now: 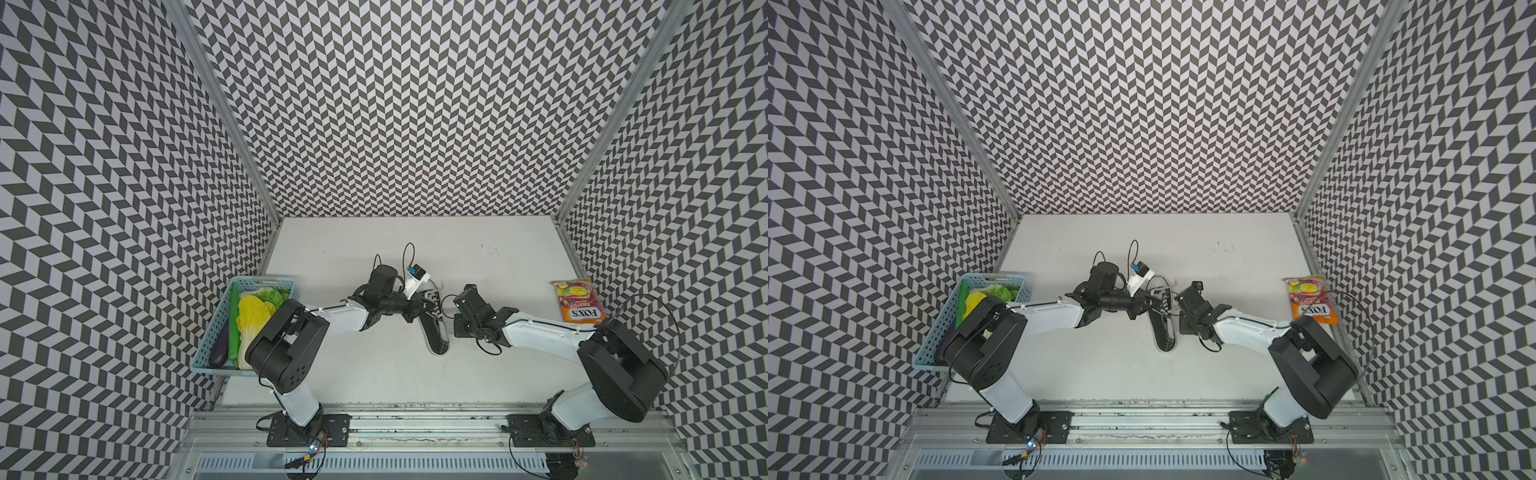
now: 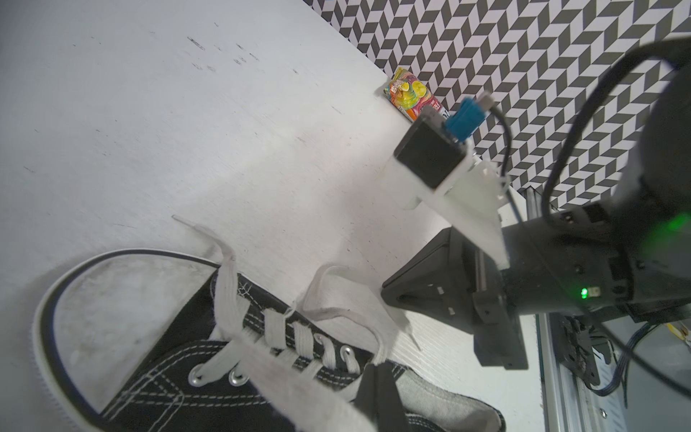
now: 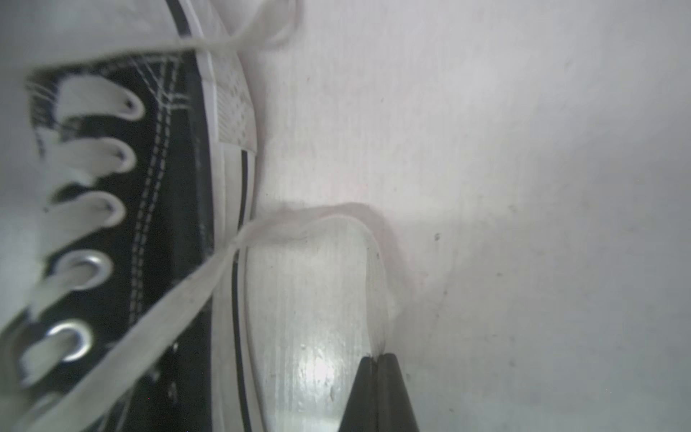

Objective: Tie the shoes
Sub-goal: Cross the shoelace with the shoelace.

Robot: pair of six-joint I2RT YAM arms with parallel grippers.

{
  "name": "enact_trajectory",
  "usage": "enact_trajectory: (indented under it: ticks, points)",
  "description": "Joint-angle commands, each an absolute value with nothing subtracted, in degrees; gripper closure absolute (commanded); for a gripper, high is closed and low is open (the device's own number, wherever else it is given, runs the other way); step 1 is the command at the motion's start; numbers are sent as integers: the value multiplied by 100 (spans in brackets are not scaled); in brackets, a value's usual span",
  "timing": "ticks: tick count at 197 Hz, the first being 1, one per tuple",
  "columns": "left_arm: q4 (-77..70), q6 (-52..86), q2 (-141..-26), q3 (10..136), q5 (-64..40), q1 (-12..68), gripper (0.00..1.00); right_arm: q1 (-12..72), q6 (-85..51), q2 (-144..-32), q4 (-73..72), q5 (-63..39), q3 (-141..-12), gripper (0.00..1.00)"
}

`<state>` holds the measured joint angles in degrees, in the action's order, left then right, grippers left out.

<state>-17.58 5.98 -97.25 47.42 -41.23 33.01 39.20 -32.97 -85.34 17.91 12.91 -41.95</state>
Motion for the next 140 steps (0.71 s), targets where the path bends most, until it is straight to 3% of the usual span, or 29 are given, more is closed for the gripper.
enact_trajectory:
  ticks: [1,36,85,140]
  points:
    - [-1617,404,-9484,4739,-4128,3228,100,3894,-2871,-7879,2027,1955,-4450,100]
    - [-1143,-33,-9483,4932,-4226,3217,99,3888,-1727,-7141,1833,2039,-4662,100]
    - [-806,-529,-9834,5334,-4636,3217,93,3867,246,-6687,948,1001,-4735,100]
    - [-686,-803,-10382,5950,-4855,3320,83,3712,863,-6821,754,426,-5214,100]
